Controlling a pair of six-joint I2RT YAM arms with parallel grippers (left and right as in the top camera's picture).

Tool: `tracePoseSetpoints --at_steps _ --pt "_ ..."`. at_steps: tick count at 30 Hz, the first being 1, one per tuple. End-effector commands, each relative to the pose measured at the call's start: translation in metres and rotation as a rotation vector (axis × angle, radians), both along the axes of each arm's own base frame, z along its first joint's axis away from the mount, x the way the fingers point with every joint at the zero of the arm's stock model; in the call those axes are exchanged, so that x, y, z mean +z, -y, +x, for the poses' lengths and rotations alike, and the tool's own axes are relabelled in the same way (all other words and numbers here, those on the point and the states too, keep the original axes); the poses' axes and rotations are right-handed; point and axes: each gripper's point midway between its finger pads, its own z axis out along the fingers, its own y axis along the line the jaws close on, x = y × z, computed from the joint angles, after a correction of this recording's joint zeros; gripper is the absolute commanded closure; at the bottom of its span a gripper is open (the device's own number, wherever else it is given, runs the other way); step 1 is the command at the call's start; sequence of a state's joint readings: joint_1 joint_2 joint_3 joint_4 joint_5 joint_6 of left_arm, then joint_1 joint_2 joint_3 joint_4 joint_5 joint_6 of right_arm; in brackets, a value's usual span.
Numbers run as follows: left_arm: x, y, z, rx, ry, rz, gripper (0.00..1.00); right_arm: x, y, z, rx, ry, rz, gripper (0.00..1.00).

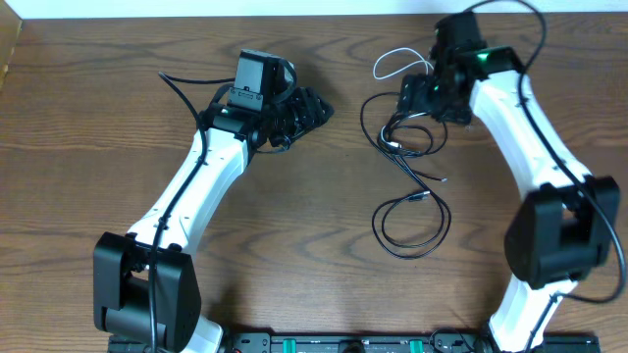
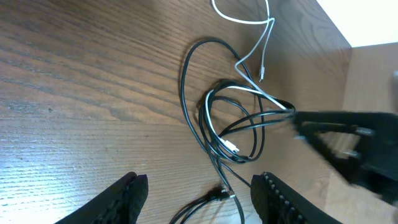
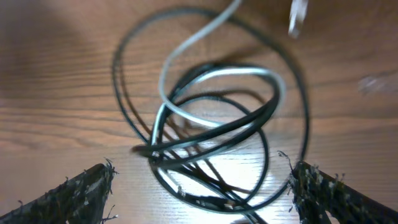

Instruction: Untangle cables

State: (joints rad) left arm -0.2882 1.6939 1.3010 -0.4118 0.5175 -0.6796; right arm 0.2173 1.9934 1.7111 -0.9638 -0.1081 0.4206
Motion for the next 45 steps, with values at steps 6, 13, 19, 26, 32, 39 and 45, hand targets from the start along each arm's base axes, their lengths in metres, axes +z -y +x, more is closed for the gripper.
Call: tracePoseSetpoints --at_steps 6,13,19,26,32,39,45 --pt "0.002 -0.002 -0.001 -0.002 0.012 0.010 0.41 -0.025 -0.031 0.009 -0.042 -0.028 0.075 0.53" --pt "0.002 -0.002 -0.001 -0.002 0.013 0.011 0.41 -0.018 -0.040 0.015 -0.025 0.003 0.115 0.99" --pt "0.002 -0.002 -0.001 -0.002 0.013 0.011 0.40 0.051 -0.076 0.014 0.086 0.086 0.341 0.99" --pt "0.003 -0.001 -0.002 -0.005 0.011 0.006 0.45 0.192 -0.083 0.003 0.188 0.385 0.457 0.99" --pt "0.025 0.021 -0.006 -0.113 0.045 -0.141 0.50 0.240 -0.101 -0.038 0.418 0.492 0.514 0.99" --pt "0.085 0.036 -0.005 -0.251 0.117 -0.444 0.51 0.239 -0.105 -0.065 0.608 0.467 0.597 0.99" --pt "0.100 0.015 0.000 -0.211 0.052 -0.555 0.55 0.224 -0.080 -0.059 0.553 0.430 0.571 0.99"
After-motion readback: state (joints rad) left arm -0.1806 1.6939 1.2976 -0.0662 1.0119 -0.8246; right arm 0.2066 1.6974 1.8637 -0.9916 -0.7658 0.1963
